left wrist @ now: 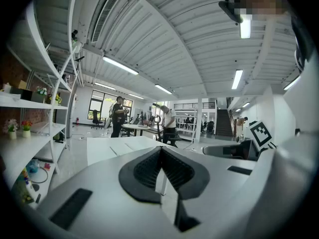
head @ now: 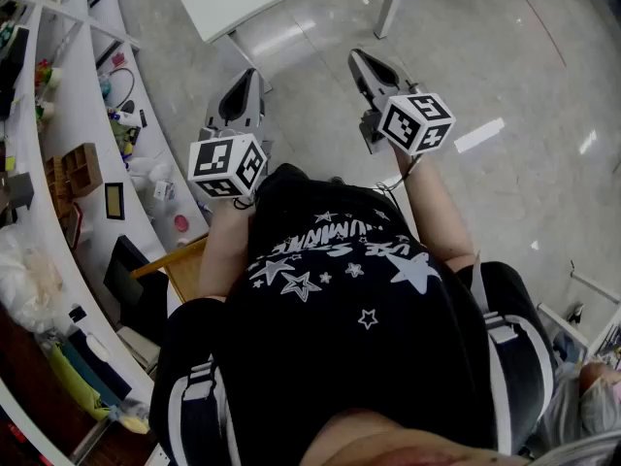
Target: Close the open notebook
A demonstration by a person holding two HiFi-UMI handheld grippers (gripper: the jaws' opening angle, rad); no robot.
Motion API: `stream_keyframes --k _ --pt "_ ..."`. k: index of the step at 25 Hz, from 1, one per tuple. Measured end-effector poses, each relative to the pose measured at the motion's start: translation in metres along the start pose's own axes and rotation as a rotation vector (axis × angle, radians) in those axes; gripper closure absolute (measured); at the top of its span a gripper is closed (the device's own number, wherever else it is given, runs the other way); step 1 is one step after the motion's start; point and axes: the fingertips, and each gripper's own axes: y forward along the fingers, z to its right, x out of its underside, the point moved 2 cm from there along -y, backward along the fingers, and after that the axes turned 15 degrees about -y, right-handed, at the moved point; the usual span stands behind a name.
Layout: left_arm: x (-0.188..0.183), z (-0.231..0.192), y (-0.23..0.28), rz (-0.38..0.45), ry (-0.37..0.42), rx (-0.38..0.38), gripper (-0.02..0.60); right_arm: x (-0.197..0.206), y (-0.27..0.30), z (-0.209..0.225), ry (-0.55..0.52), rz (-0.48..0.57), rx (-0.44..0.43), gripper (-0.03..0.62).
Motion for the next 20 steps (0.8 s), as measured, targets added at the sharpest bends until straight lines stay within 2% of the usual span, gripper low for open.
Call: stream_keyframes --k 4,11,20 --pt "0.003 -0.003 0.004 -0.005 0.009 -0.017 0.571 0.008 0.000 0.002 -0.002 -0.022 -0.035 0.586" --pt "0.002 -0.014 0.027 0.003 0.021 -0.020 0.571 0.006 0.024 0.018 -0.012 -0.025 -0.038 0.585" --pt "-0.023 -0.070 0.086 0.025 -0.009 -0.031 0.571 -0.003 0.098 0.046 -0.022 -0.046 -0.023 0.585"
